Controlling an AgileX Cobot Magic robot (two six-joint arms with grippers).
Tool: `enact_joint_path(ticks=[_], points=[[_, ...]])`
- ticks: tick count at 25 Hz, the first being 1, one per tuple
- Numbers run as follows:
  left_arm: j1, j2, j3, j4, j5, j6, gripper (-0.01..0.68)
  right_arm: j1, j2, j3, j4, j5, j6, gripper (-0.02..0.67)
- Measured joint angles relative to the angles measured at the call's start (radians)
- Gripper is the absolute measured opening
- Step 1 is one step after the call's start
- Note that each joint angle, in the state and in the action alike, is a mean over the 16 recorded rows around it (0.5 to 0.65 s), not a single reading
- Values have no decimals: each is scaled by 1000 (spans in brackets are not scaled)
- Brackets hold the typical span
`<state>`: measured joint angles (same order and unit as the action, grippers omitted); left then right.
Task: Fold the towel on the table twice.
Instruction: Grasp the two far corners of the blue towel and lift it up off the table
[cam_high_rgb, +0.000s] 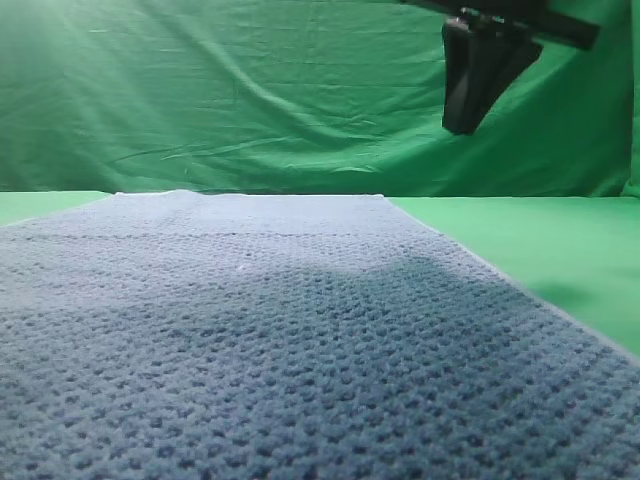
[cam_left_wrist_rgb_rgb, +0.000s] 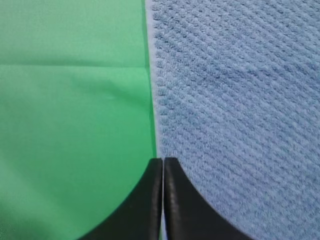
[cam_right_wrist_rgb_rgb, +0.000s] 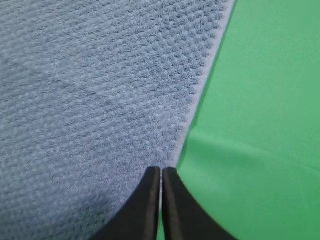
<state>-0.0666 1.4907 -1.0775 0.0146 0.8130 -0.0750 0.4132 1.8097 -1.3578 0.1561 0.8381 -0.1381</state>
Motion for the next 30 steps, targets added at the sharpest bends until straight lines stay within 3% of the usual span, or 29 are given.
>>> enact_joint_path(ticks=[4,13,17,21,30], points=[[0,121,-68,0,-4,12,83,3,79,-29,-7,-12,-1,155],[0,271,-143,-1,-33,36,419,3,160,-41,-7,-66,-3,509],[0,298,-148,-1,-62,41,535,3,176,-42,-4,-93,-3,612],[0,319,-149,-1,-97,41,567,3,192,-43,-1,-119,-3,633],[0,379,-150,-1,-156,42,522,7,229,-49,0,-165,-5,594]])
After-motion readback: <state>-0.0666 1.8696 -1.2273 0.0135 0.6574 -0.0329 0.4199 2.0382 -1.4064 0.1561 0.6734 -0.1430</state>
